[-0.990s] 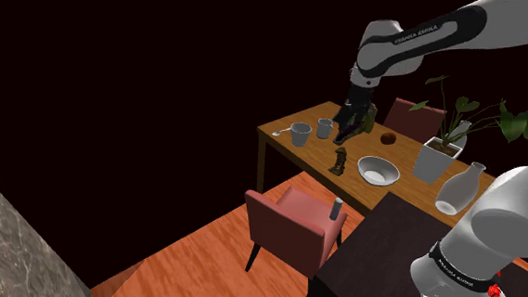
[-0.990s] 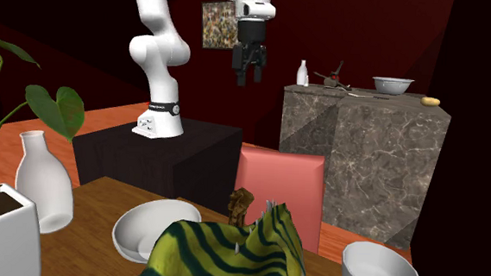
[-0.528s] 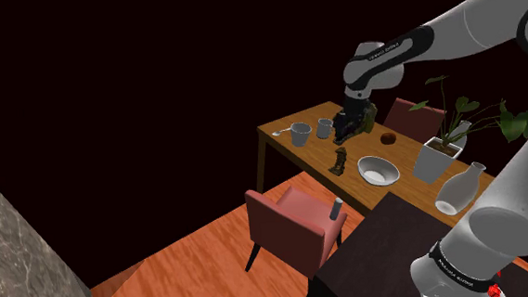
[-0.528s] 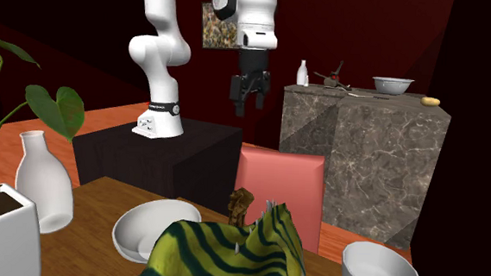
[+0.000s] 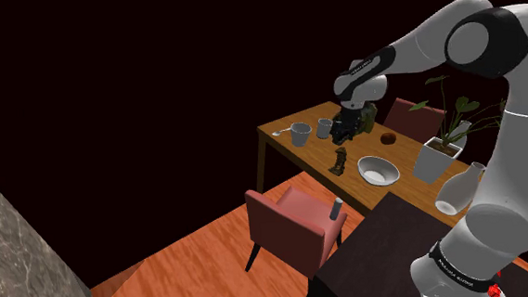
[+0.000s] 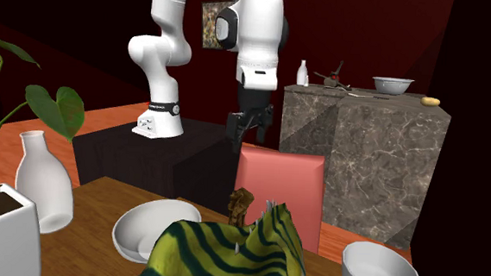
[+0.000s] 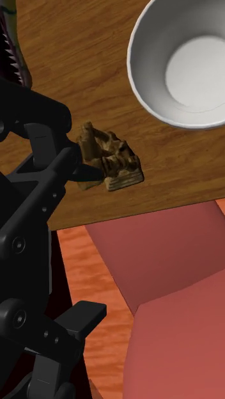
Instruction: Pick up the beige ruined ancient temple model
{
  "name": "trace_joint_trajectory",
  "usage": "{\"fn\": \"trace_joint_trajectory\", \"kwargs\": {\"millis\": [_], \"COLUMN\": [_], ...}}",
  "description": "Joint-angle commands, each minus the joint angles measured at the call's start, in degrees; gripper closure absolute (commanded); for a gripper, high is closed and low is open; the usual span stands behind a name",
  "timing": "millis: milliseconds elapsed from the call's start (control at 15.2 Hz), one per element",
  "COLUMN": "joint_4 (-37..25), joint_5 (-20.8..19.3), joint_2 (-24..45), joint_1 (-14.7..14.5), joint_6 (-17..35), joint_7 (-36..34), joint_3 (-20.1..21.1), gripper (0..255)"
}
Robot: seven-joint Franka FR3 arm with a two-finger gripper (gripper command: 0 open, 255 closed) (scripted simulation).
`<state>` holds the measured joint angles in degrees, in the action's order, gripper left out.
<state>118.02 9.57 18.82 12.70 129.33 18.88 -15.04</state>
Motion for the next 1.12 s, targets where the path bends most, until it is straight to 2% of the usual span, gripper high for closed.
{"fn": "trace_joint_trajectory", "kwargs": {"millis": [0,330,990,1056], "joint_4": [-3.1,-11.7,-12.4,-12.4], "joint_5": [1.3,3.9,5.3,5.3], "joint_2": [4.4,14.8,19.3,19.3], "joint_1": [1.5,5.1,5.8,5.8], "joint_6": [0.4,0.2,3.9,3.9], "joint_7": [1.0,2.0,2.9,2.9], "joint_3": [-0.2,0.0,1.1,1.1], "gripper": [0,0,0,255]}}
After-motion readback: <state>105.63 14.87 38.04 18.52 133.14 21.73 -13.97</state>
